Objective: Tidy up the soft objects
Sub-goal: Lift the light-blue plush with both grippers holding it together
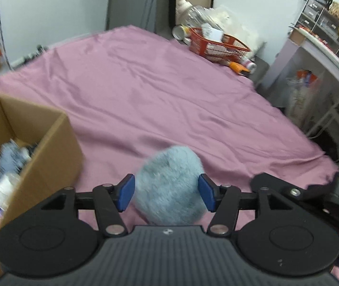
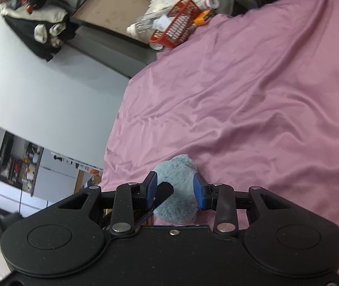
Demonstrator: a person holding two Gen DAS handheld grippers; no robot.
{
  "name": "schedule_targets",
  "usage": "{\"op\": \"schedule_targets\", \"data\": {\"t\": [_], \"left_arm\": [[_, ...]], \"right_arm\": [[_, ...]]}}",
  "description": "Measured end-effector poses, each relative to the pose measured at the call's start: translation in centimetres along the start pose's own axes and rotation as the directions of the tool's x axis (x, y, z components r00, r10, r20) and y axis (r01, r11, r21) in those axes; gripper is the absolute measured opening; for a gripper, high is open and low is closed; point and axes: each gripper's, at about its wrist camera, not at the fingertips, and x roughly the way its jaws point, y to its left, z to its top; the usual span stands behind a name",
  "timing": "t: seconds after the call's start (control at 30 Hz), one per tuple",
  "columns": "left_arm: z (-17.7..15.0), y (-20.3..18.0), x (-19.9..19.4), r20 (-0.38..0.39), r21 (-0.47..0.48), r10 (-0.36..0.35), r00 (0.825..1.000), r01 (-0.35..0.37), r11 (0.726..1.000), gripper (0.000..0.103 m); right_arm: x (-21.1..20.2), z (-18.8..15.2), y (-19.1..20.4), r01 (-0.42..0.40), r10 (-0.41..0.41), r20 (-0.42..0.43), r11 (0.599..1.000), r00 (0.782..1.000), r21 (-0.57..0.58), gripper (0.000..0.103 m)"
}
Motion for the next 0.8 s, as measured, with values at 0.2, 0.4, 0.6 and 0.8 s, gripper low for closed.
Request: {"op": "schedule_targets", "data": {"t": [0.2,0.4,0.6,0.8], "left_arm": [[-0.5,-0.6,-1.2,0.011,0.012,-0.026,1.0,0.026,1.0,0.057],[-0.2,0.2,-2.2,0.026,-0.006,-0.048,0.999,0.048,0.999,0.057],[0.2,1.0,-2.1,0.063,-0.003,0.045,0.997,-0.045,0.999,0.057],[0.8,1.4,-1.8,0.102,0.017,0.109,0.989,-0.111,0.994,0.053]], "right_arm": [[0.0,0.1,-0.5,-0.004,0.004,-0.001,1.0,1.0,0.028,0.035],[0.3,0.1,-0.4,0.007,-0.007,-0.002,1.0,1.0,0.024,0.035],[0.4,0.0,-0.3,0.015,-0.015,-0.002,1.0,1.0,0.022,0.035],[0.5,0.0,-0.2,0.018,-0.018,-0.006,1.0,1.0,0.016,0.035]]}}
